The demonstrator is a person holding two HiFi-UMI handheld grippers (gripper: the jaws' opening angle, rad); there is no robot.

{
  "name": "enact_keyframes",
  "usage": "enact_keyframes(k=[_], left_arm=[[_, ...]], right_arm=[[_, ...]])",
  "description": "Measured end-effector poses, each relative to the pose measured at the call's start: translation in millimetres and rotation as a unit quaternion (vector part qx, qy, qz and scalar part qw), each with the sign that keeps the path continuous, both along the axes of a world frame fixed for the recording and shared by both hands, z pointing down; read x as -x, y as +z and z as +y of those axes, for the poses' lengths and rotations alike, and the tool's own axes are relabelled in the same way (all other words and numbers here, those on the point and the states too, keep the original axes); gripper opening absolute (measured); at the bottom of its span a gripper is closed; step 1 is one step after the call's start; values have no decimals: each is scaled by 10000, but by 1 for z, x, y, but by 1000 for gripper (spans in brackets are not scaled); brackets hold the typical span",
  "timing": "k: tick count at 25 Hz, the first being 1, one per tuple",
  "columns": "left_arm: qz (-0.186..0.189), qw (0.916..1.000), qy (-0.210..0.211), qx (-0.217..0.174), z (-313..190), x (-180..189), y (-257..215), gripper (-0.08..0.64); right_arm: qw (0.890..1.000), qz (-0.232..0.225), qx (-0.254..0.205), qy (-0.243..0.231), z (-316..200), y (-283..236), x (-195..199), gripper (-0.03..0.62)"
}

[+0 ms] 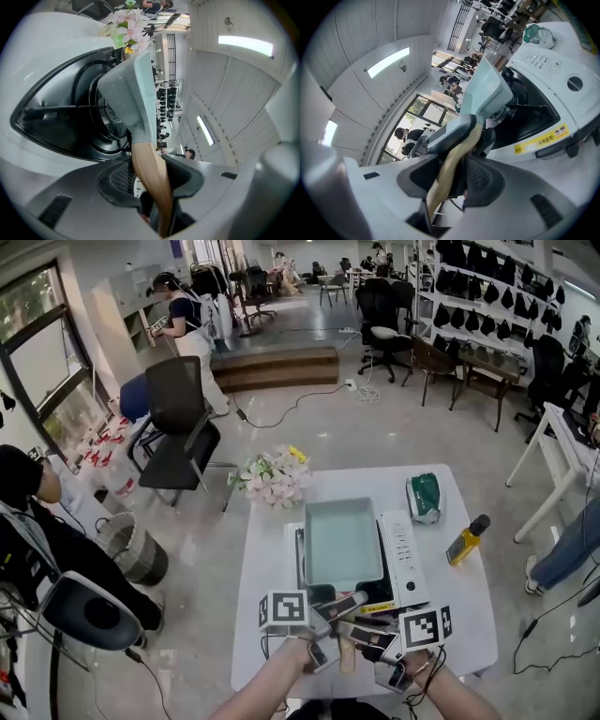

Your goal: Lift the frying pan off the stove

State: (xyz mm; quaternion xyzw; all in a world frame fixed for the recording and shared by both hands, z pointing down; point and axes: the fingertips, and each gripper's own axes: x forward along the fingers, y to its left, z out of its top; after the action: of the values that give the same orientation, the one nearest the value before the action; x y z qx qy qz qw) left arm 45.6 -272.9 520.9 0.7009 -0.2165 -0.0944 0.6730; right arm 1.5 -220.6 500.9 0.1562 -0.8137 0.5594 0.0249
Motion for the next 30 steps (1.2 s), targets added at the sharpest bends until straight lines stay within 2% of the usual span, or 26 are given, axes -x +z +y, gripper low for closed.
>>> enact_keyframes(k=[26, 30], left_arm=[[-159, 9959, -26, -894, 9, 9, -59, 155], [-180, 9944, -19, -1042, 12, 12, -70, 155]], right_arm=[[9962, 72, -862, -15, 12, -50, 9, 161], [9961, 53, -884, -2, 17, -57, 12, 161]])
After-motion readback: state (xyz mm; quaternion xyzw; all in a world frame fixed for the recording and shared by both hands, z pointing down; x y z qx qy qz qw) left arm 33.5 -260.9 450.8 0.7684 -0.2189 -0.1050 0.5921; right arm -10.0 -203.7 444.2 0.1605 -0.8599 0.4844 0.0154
